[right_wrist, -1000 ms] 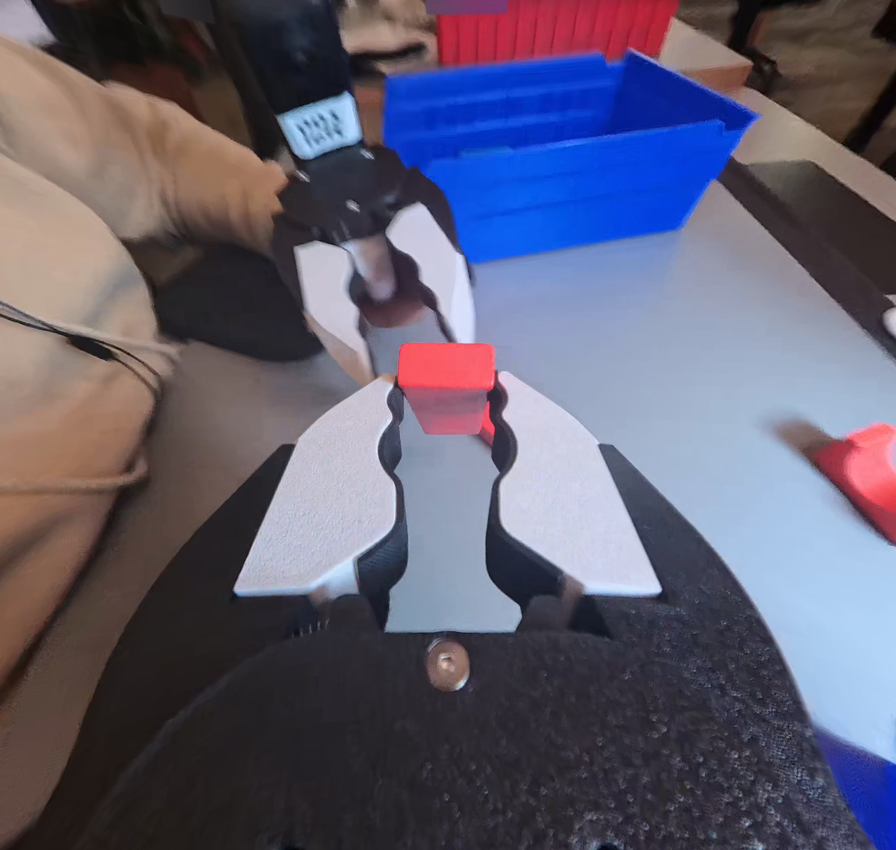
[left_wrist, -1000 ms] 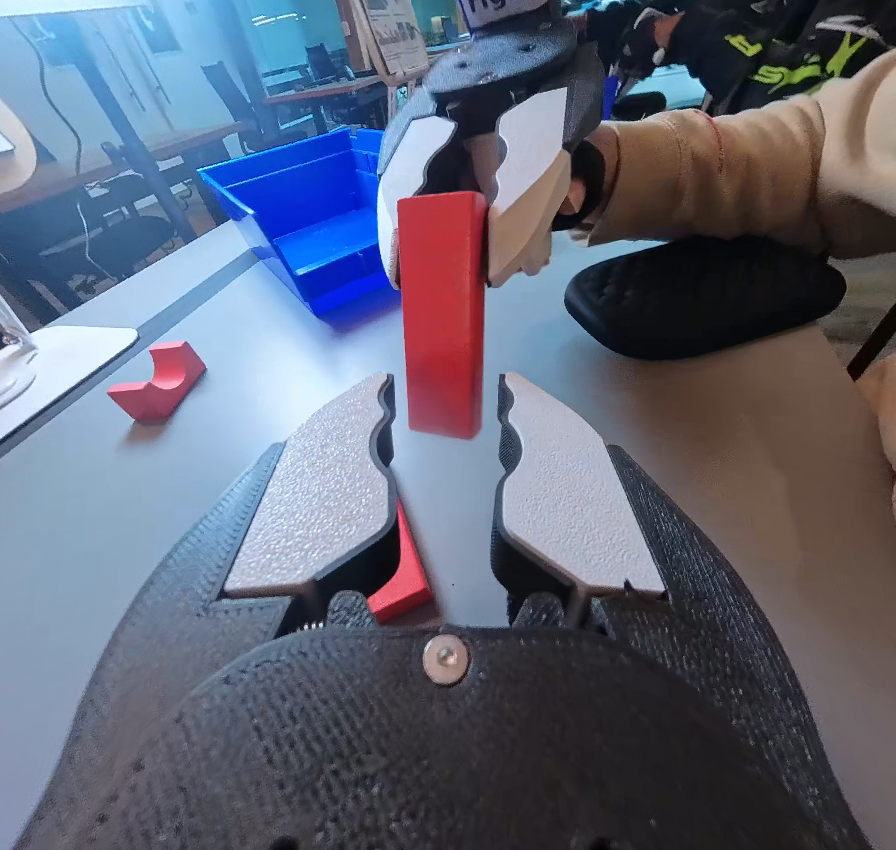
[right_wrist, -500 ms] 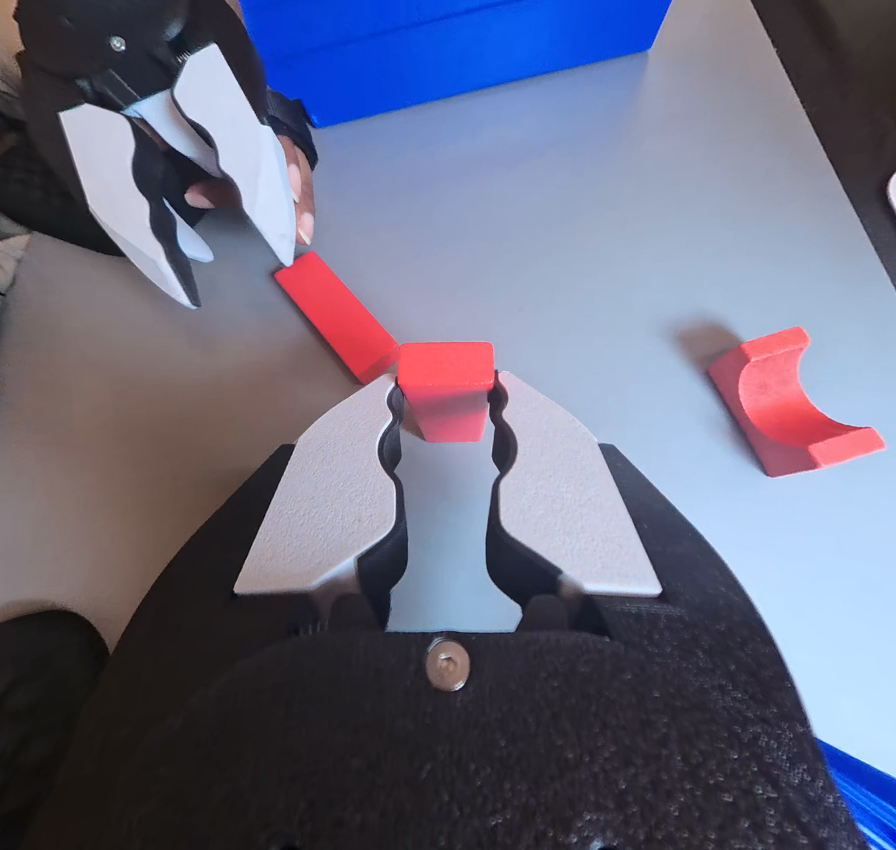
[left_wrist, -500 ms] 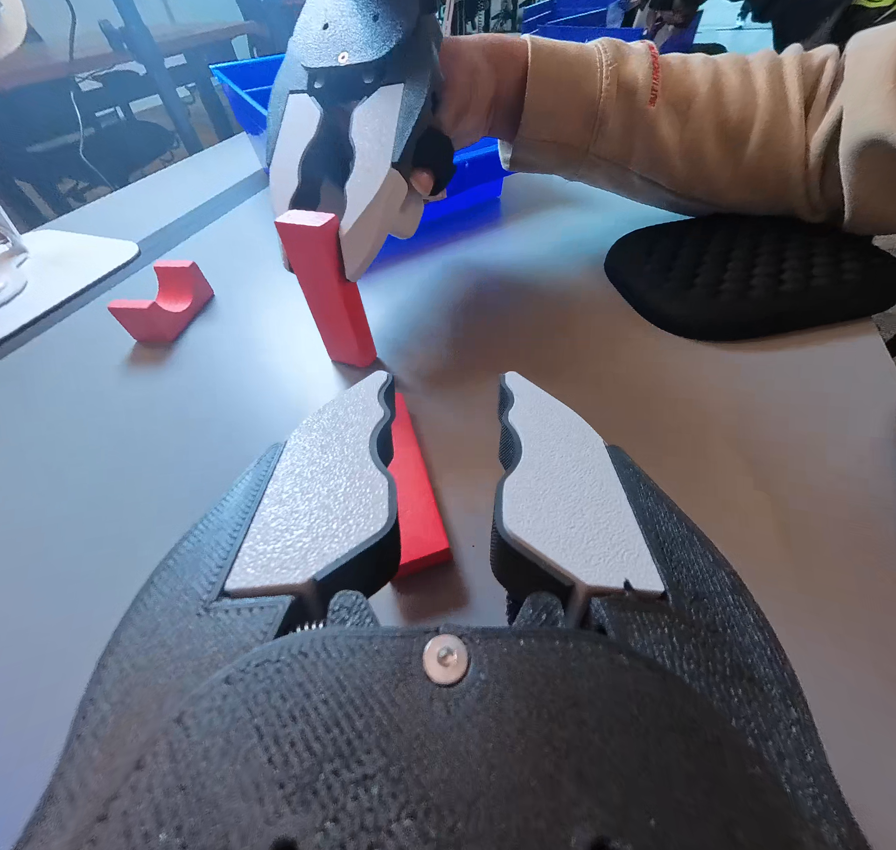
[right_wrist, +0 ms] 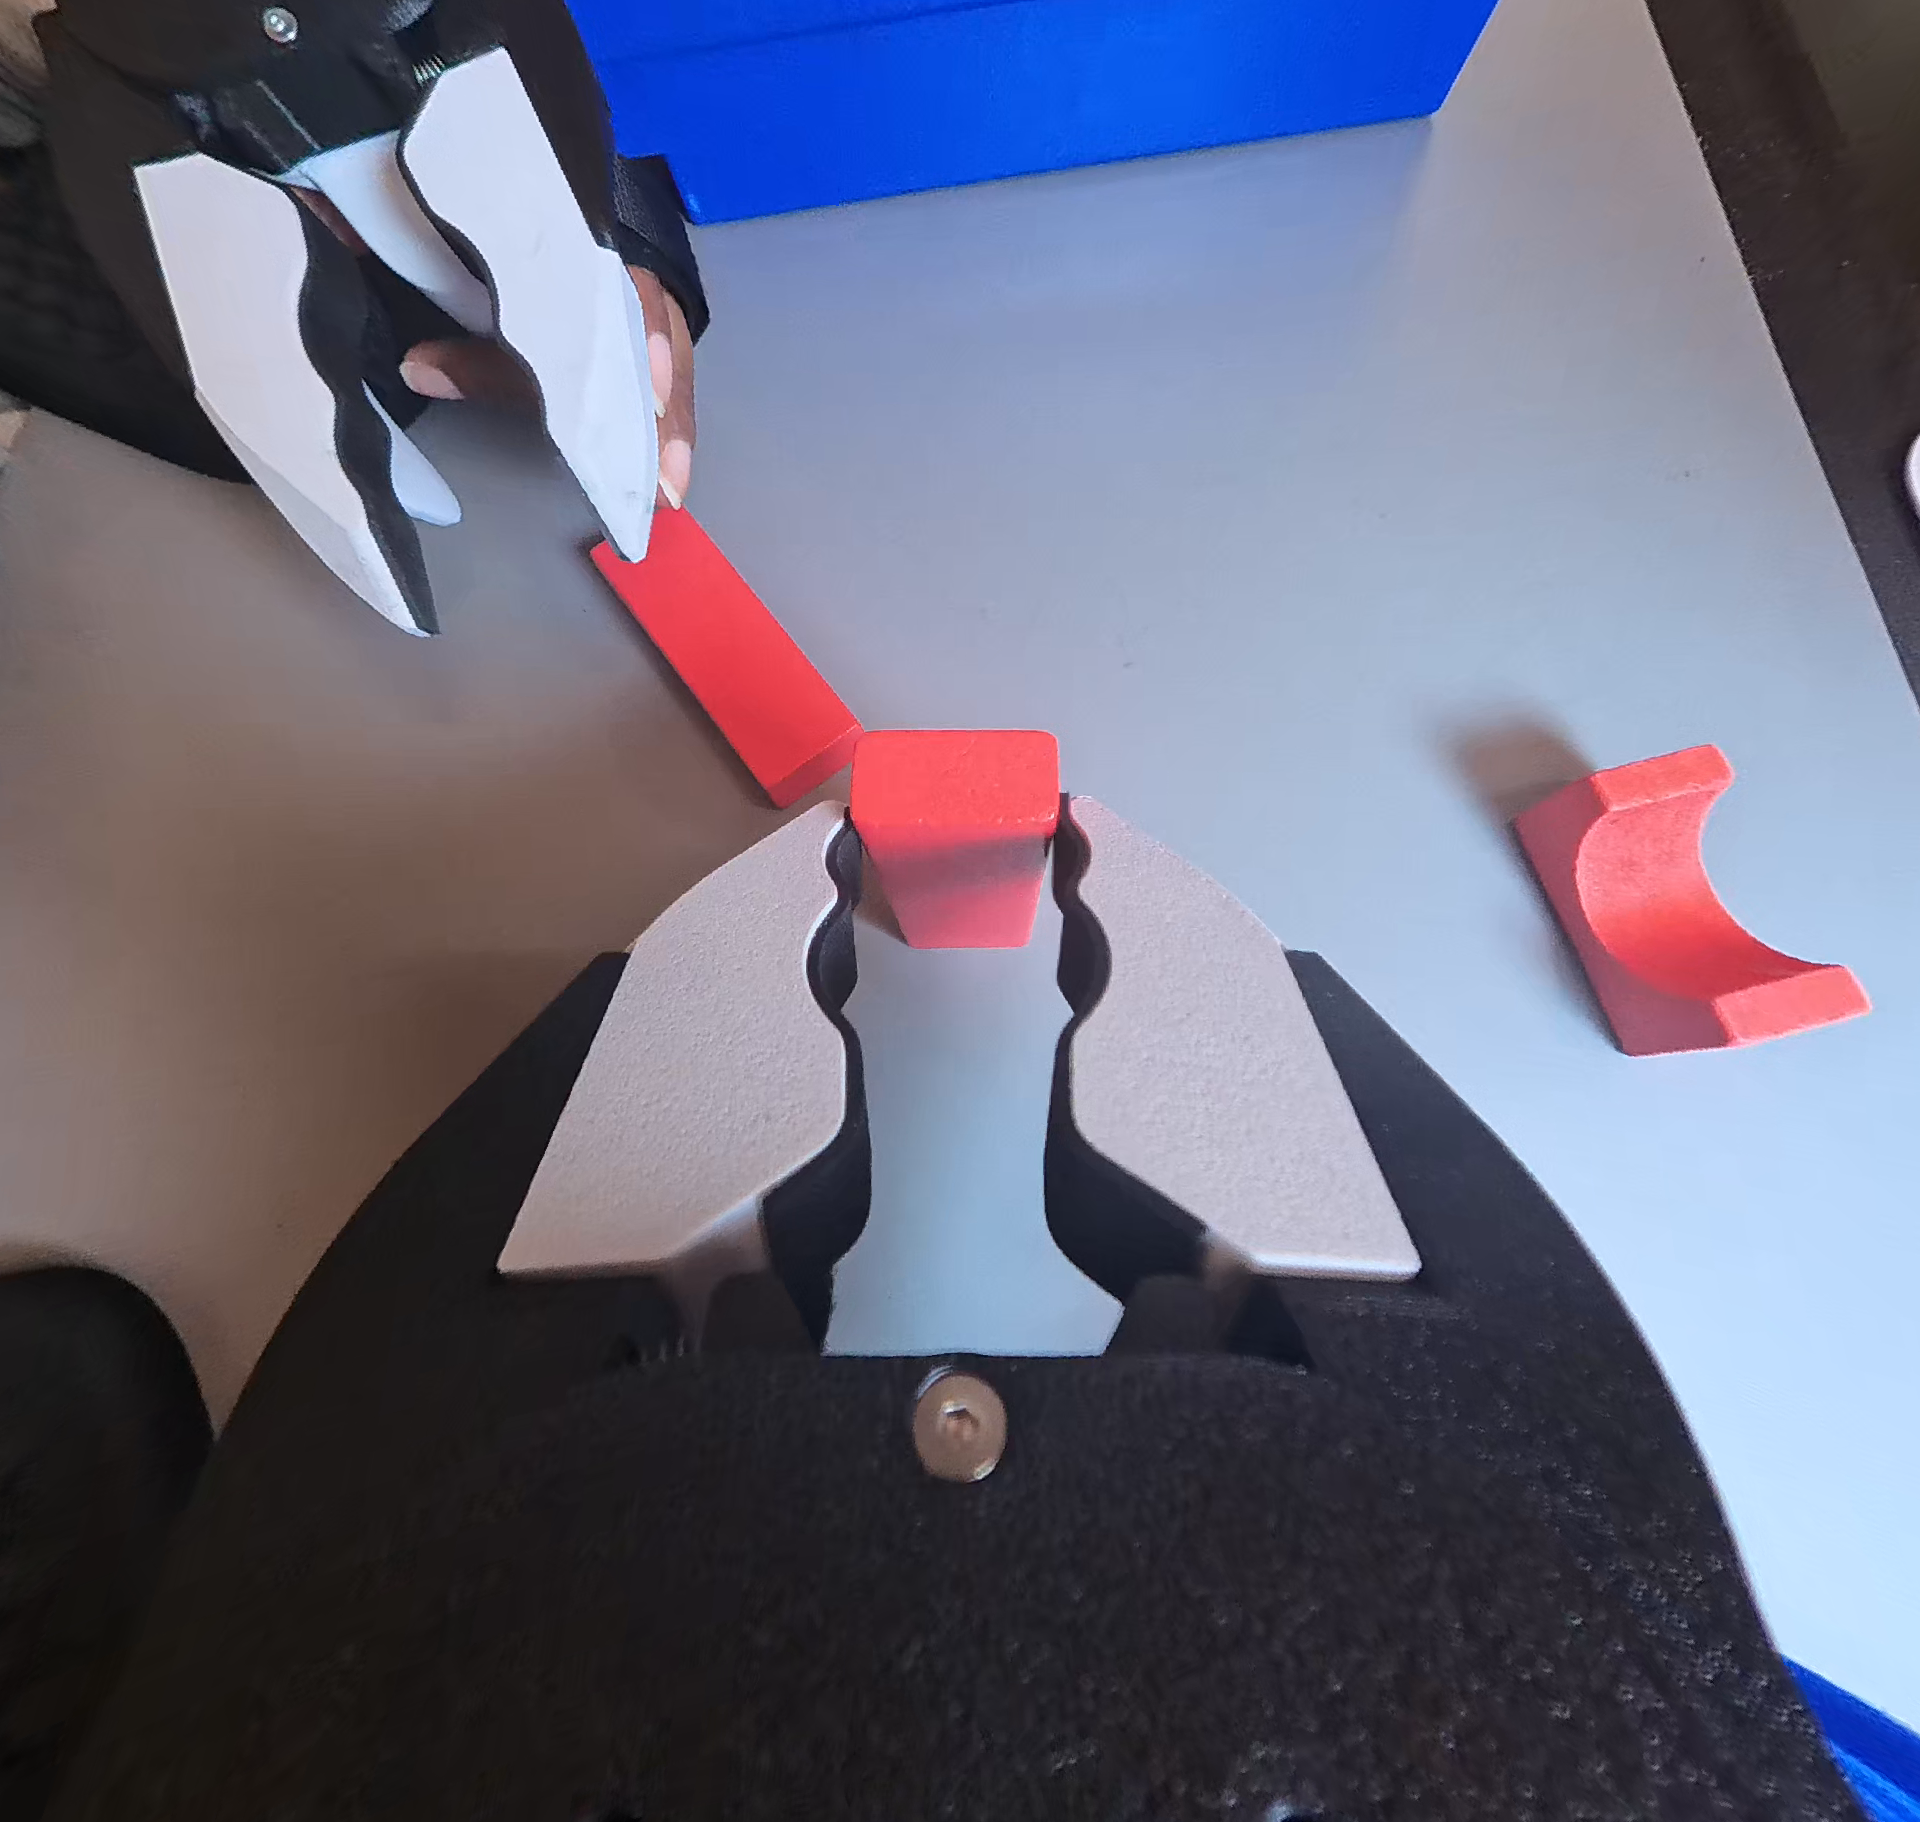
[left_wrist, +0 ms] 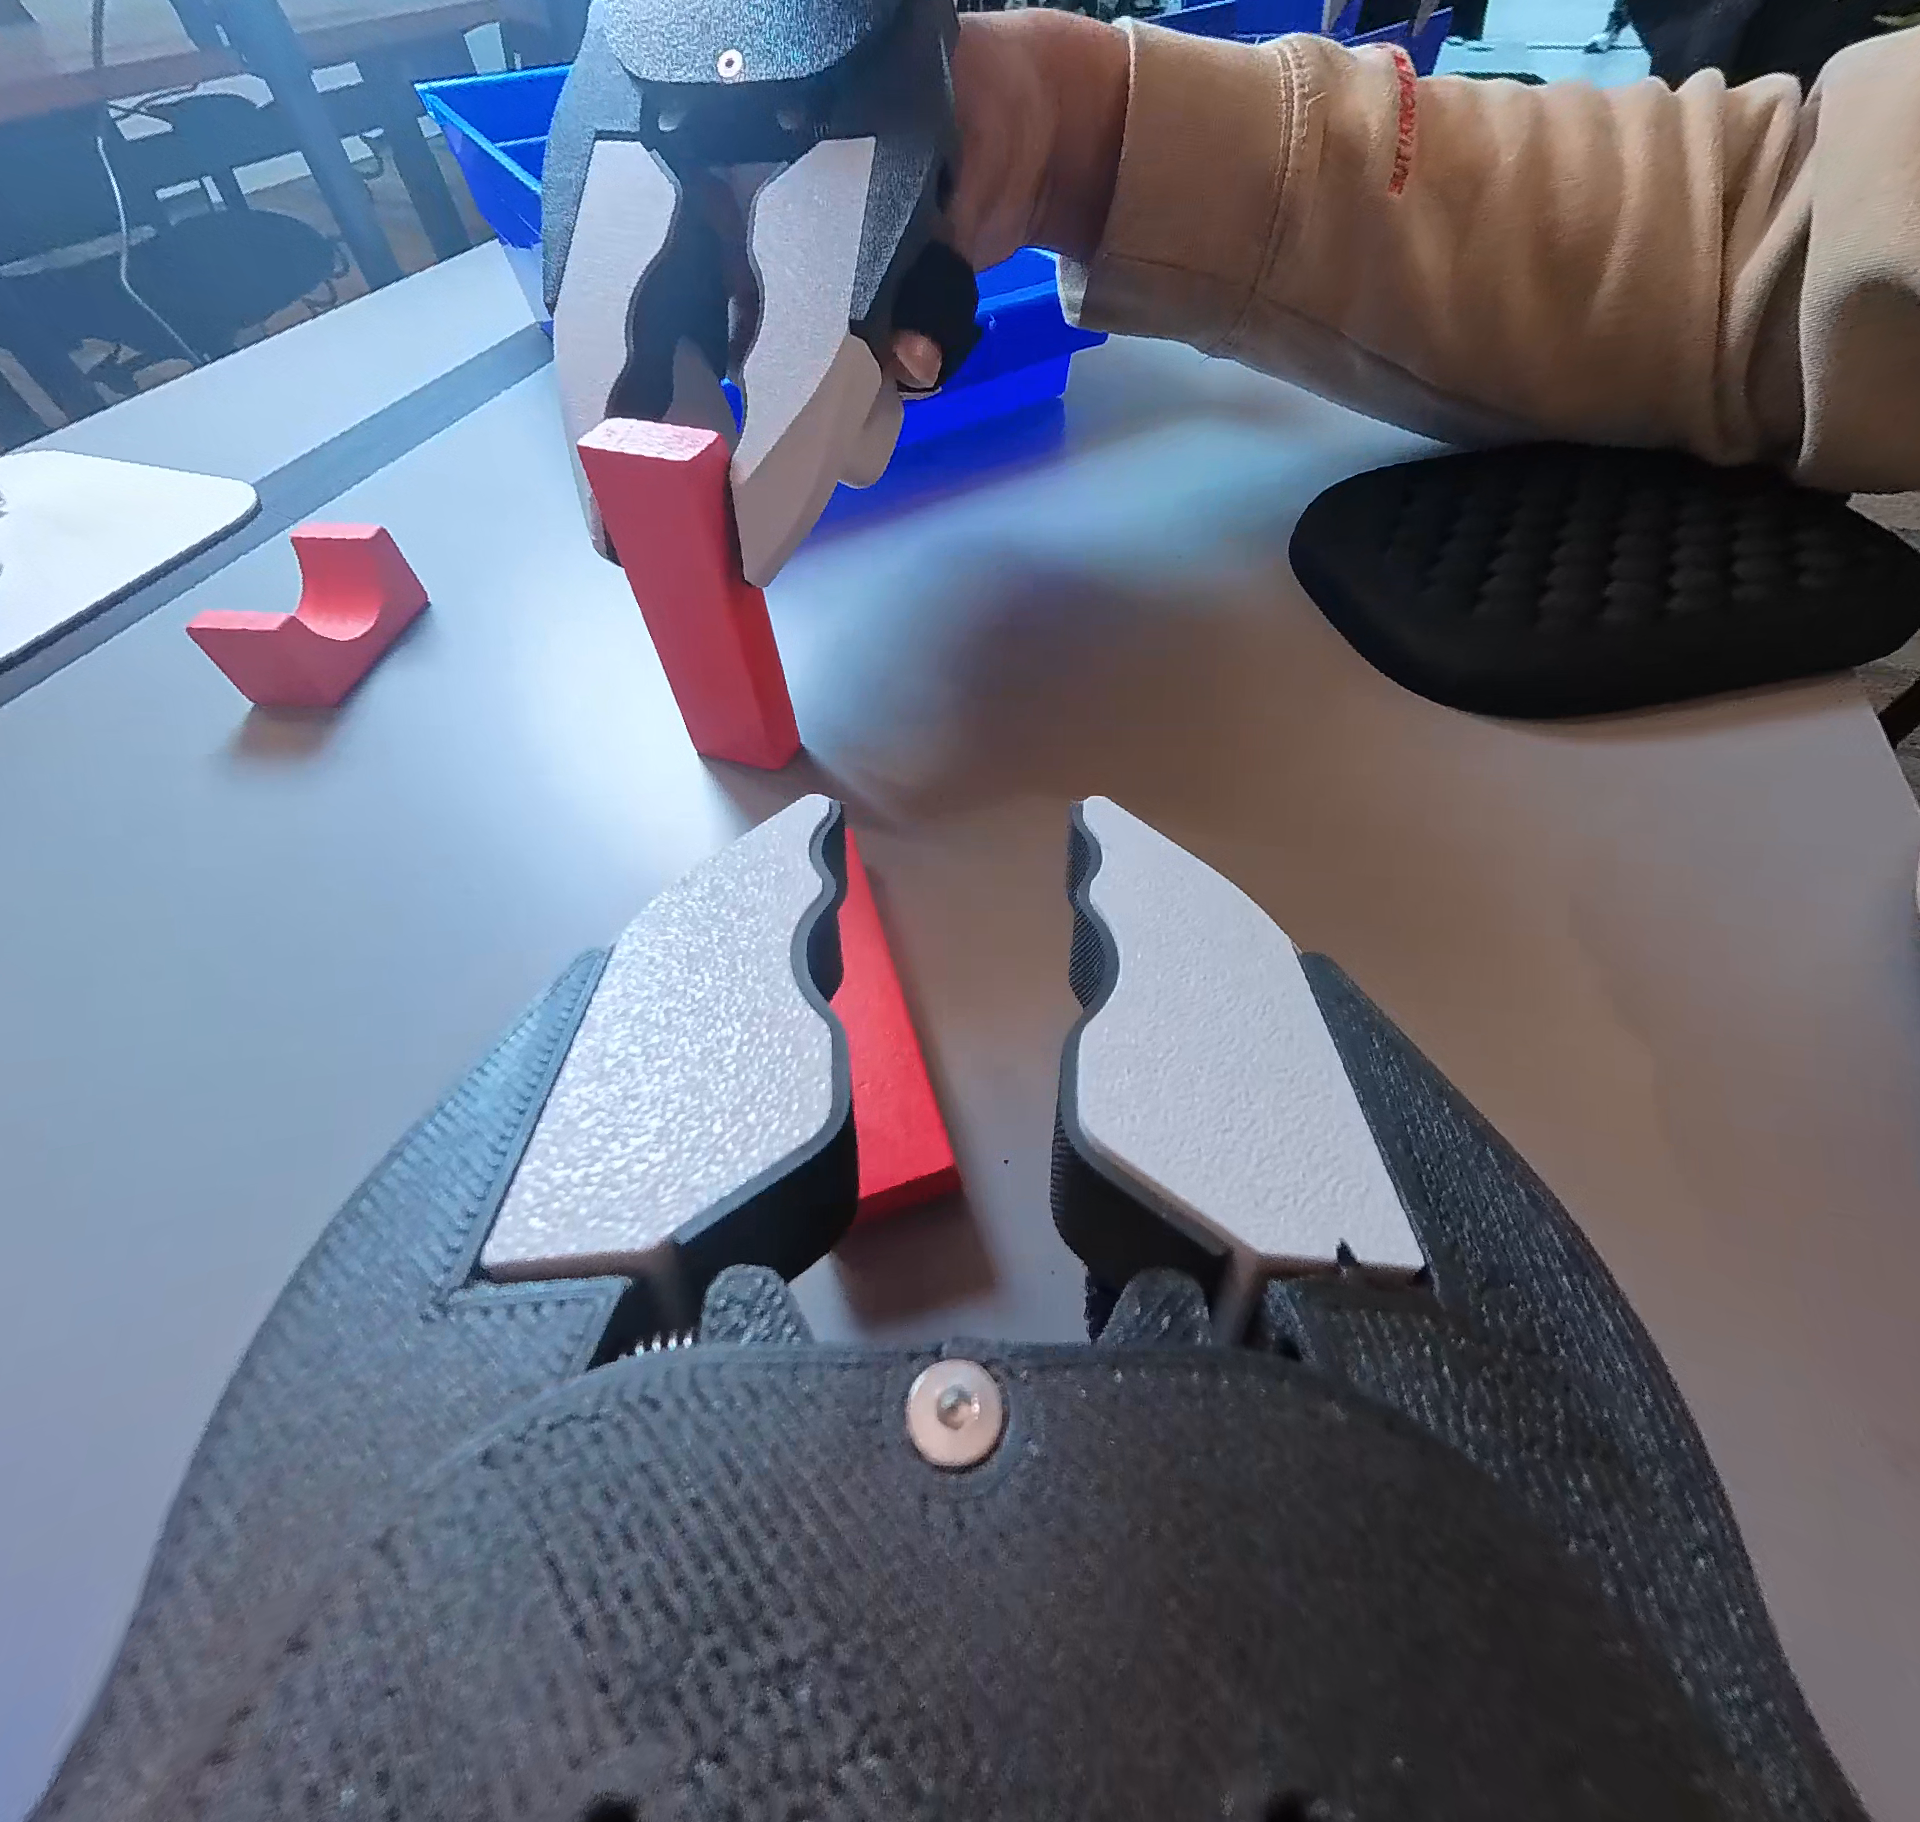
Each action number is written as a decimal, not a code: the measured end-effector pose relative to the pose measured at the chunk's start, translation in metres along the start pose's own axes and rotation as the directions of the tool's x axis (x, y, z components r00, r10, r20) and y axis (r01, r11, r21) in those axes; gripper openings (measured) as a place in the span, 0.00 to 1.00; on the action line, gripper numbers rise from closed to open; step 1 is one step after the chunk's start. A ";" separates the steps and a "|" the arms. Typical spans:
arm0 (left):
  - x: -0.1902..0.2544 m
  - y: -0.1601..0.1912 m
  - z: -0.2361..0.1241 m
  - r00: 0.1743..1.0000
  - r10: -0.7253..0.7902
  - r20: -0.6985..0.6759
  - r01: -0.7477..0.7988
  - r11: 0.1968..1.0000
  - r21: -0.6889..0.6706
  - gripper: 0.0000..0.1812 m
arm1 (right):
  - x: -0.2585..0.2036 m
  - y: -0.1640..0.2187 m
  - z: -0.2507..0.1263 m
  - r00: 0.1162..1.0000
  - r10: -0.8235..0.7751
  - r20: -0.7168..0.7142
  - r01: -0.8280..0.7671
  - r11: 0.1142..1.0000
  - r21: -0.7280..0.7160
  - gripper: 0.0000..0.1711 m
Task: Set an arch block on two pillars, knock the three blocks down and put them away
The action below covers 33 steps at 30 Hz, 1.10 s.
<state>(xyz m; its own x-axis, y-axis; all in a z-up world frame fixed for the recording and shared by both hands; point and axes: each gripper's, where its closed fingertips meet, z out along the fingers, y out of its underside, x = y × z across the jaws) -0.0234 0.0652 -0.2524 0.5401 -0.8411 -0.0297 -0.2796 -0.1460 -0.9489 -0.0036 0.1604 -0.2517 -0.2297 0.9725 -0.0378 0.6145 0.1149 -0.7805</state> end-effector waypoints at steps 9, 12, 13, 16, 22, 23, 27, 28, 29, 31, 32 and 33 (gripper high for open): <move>0.001 0.001 0.000 1.000 0.002 -0.007 -0.002 1.000 -0.001 0.22 | 0.001 -0.001 0.003 1.000 0.012 -0.014 -0.012 1.000 0.007 0.28; 0.001 0.001 0.000 1.000 0.002 -0.006 -0.002 1.000 -0.003 0.22 | 0.000 -0.002 0.001 1.000 0.013 -0.018 -0.013 1.000 0.014 0.29; 0.000 0.001 0.000 1.000 0.004 -0.005 -0.004 1.000 -0.003 0.22 | 0.000 -0.003 0.000 1.000 0.013 -0.023 -0.013 1.000 0.016 0.30; -0.002 0.001 -0.001 1.000 0.000 0.010 0.000 1.000 -0.006 0.22 | -0.002 -0.014 -0.016 0.998 0.010 -0.060 -0.006 0.998 0.067 0.31; -0.027 0.020 -0.003 0.989 -0.070 0.133 0.089 0.985 -0.145 0.23 | -0.031 -0.046 -0.063 0.991 -0.007 -0.136 0.041 0.967 0.250 0.29; -0.030 0.029 -0.002 0.986 -0.079 0.150 0.110 0.971 -0.211 0.24 | -0.040 -0.042 -0.062 0.991 -0.009 -0.131 0.042 0.968 0.247 0.29; -0.033 0.053 0.009 0.983 -0.104 0.148 0.157 0.896 -0.414 0.30 | -0.072 -0.013 -0.045 0.995 -0.013 -0.104 0.031 0.984 0.178 0.29; -0.033 0.053 0.012 0.985 -0.098 0.140 0.150 0.888 -0.434 0.30 | -0.078 -0.007 -0.041 0.996 -0.006 -0.091 0.022 0.985 0.168 0.29; -0.034 0.054 0.015 0.986 -0.097 0.132 0.148 0.873 -0.464 0.31 | -0.084 -0.001 -0.037 0.997 -0.002 -0.082 0.015 0.987 0.158 0.29; -0.036 0.056 0.020 0.990 -0.072 0.120 0.125 0.842 -0.525 0.30 | -0.090 0.007 -0.033 0.997 -0.002 -0.080 0.013 0.990 0.139 0.29; -0.036 0.057 0.021 0.993 -0.048 0.111 0.102 0.828 -0.552 0.28 | -0.092 0.009 -0.032 0.997 -0.001 -0.079 0.011 0.991 0.133 0.29; -0.035 0.056 0.022 0.996 -0.031 0.088 0.077 0.813 -0.577 0.24 | -0.093 0.010 -0.031 0.997 0.000 -0.079 0.010 0.991 0.130 0.29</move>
<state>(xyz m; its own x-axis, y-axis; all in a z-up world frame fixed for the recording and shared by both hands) -0.0408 0.0975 -0.3117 0.6167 -0.7867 -0.0279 -0.6438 -0.4836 -0.5930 0.0480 0.0770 -0.2368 -0.1693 0.9855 0.0112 0.5086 0.0971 -0.8555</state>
